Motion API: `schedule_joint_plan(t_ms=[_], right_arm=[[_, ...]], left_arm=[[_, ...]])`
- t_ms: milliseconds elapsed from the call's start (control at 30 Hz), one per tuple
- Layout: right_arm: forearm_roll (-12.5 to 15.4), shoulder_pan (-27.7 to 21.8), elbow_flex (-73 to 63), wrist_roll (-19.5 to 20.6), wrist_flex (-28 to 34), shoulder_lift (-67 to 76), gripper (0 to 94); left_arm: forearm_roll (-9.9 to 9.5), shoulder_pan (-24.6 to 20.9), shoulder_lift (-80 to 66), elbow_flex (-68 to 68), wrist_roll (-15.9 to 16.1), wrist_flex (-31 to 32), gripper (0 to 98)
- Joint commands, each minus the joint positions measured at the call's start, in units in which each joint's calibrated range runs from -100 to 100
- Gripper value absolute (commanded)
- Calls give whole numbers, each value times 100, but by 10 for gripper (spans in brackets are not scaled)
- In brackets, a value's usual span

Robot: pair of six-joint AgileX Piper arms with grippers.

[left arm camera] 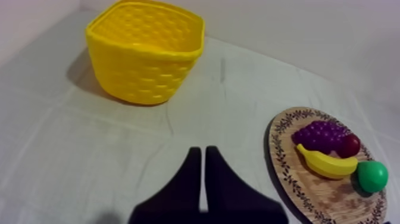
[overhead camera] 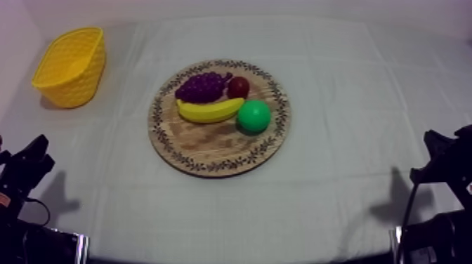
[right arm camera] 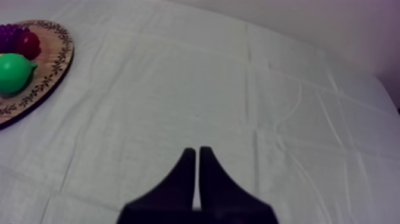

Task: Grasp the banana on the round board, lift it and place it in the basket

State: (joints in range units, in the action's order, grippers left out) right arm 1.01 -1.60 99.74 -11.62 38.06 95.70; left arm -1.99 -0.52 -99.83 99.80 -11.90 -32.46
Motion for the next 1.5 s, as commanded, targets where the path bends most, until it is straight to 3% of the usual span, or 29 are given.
schedule_joint_plan(t_ms=[0,800,1133,1467], right_arm=[[-1,-1,4,2,0,-3,4],[-1,-1,4,2,0,-3,4],[-1,-1,4,-1,0,-3,4],[-1,-1,4,2,0,-3,4]], left_arm=[[2,-2,0,-3,0,-4,1],[2,-34,0,-3,1,-4,1],[22,-145,34,-125,396,0,1],[49,-68,1230,-1825,510,-336,1]])
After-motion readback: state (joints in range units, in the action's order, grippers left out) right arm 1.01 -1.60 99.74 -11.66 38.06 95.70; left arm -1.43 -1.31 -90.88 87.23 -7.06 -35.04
